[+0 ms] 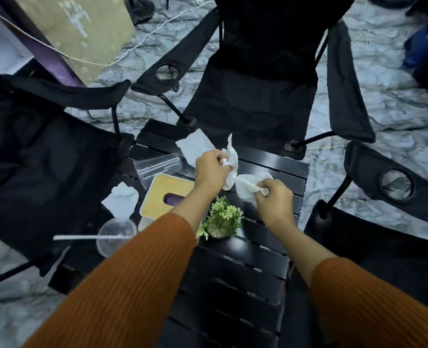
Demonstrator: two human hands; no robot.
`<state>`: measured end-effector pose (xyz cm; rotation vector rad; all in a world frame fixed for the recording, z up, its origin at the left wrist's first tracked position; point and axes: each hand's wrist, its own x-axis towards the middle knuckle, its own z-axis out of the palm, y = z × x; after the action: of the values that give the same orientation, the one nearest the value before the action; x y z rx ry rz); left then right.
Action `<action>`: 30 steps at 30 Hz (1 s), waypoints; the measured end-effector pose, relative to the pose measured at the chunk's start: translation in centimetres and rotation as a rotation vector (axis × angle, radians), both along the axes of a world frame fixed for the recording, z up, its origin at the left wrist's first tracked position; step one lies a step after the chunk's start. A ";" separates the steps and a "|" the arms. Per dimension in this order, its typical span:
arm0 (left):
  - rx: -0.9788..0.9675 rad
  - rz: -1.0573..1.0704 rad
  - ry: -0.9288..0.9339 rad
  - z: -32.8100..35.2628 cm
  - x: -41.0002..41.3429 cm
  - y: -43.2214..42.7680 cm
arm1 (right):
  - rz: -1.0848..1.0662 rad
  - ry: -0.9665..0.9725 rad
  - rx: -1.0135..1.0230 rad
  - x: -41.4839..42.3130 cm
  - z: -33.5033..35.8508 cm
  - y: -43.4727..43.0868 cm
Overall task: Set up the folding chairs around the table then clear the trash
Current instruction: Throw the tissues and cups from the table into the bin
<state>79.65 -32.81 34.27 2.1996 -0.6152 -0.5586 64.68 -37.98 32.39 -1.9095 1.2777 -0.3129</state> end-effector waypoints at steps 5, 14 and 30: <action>-0.121 0.214 0.064 2.5 -3.3 7.9 | 0.151 -0.064 -0.046 -1.1 3.4 4.7; -0.154 0.811 0.109 -0.9 -11.5 29.3 | 0.530 -0.091 0.015 -1.6 2.7 20.0; 0.277 0.724 0.496 -12.5 -13.8 49.9 | 0.705 0.354 0.585 -1.0 -10.7 40.2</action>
<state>65.83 17.09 21.81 2.2046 0.5317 -0.7743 63.72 2.17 21.66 -1.7858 0.7012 0.7103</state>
